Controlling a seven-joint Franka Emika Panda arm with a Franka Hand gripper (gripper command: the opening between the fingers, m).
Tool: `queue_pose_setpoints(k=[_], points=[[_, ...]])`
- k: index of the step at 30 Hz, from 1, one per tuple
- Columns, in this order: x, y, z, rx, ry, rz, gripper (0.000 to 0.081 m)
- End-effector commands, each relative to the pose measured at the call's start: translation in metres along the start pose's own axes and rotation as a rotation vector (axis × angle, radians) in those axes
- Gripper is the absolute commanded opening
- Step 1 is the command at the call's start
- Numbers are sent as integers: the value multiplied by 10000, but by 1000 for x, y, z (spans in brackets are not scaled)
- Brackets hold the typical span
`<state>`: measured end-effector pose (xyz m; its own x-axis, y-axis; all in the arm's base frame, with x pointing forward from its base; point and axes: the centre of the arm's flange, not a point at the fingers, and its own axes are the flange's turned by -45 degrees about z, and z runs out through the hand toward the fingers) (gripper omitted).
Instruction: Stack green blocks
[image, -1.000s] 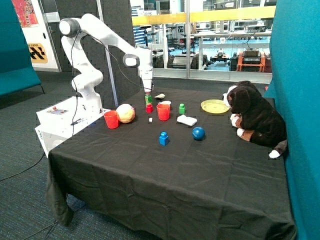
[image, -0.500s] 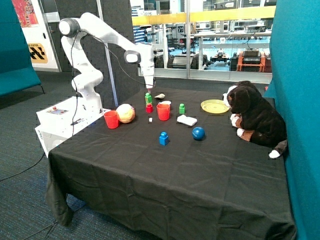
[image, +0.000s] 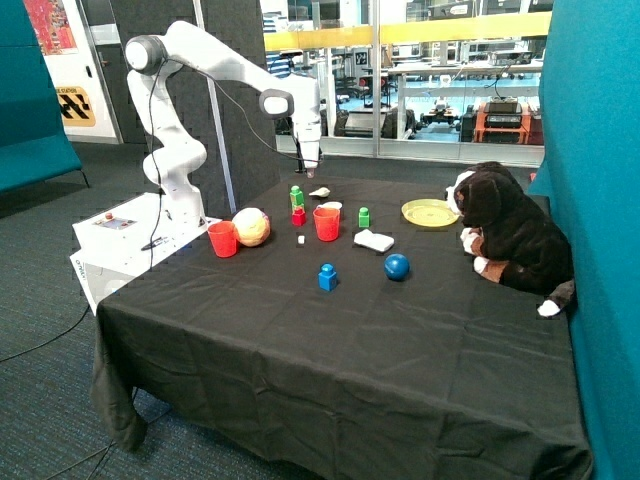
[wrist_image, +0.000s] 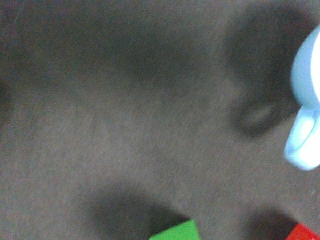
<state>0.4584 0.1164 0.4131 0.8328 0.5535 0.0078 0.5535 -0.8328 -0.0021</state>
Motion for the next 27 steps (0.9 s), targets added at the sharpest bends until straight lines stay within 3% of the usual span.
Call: queue_pose_setpoints(k=[1, 10, 15, 27], points=[[30, 17, -10, -22, -78, 416, 69], [47, 33, -12, -24, -78, 837, 217], [58, 43, -12, -25, -77, 1150, 153], [74, 82, -5, -30, -76, 2388, 188]])
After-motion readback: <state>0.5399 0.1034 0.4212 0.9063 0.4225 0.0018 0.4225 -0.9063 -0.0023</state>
